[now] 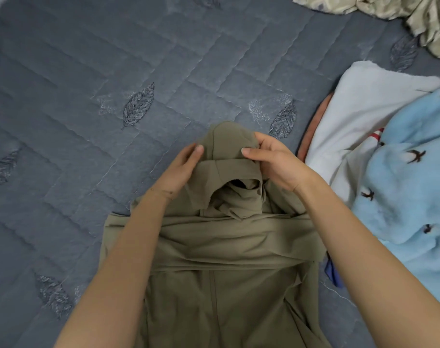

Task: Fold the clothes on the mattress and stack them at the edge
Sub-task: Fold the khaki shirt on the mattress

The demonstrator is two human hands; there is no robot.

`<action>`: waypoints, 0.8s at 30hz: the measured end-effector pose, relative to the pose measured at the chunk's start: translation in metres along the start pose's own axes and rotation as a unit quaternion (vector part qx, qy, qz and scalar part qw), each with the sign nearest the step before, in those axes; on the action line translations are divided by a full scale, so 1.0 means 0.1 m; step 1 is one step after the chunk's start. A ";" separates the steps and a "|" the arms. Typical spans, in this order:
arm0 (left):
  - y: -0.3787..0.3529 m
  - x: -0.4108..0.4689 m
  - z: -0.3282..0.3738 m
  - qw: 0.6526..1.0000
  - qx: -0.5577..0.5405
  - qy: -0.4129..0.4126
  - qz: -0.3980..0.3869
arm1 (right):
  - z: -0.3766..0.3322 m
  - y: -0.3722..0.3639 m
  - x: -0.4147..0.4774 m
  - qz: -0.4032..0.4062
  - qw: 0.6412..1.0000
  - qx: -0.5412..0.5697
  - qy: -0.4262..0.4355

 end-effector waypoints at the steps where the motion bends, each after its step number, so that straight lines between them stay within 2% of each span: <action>1: -0.02 0.03 0.07 1.000 0.018 -0.003 -0.003 | -0.03 0.00 0.01 0.012 1.000 -0.023 0.008; 4: 0.10 0.04 0.31 0.997 -0.029 -0.016 0.069 | -0.20 0.14 0.05 0.104 0.981 -0.147 0.078; 6: 0.30 0.00 0.49 0.987 -0.060 -0.059 0.137 | -0.33 0.22 0.03 0.178 0.949 -0.233 0.120; 8: 0.52 -0.05 0.69 0.972 -0.077 -0.109 0.193 | -0.46 0.24 0.00 0.229 0.923 -0.269 0.150; 13: 0.85 -0.22 1.06 0.935 -0.086 -0.205 0.276 | -0.82 0.01 -0.08 0.249 0.873 -0.310 0.281; 15: 0.86 -0.28 1.03 0.936 -0.106 -0.204 0.265 | -0.76 0.00 -0.09 0.234 0.891 -0.277 0.272; 18: 0.71 -0.36 0.70 0.959 -0.095 -0.152 0.219 | -0.37 0.09 -0.13 0.210 0.934 -0.218 0.188; 24: 0.23 -0.82 -0.17 0.992 -0.044 -0.057 0.103 | 0.46 0.27 -0.57 0.183 0.949 -0.243 0.075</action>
Point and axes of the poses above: each hand's wrist, its own x-axis towards the middle knuckle, its own y-axis out of the back of the hand, z = x × y, the point moved 8 cm from there along x, towards the middle knuckle, and after that the axes turned 11 degrees about x, right-handed, at the moved point
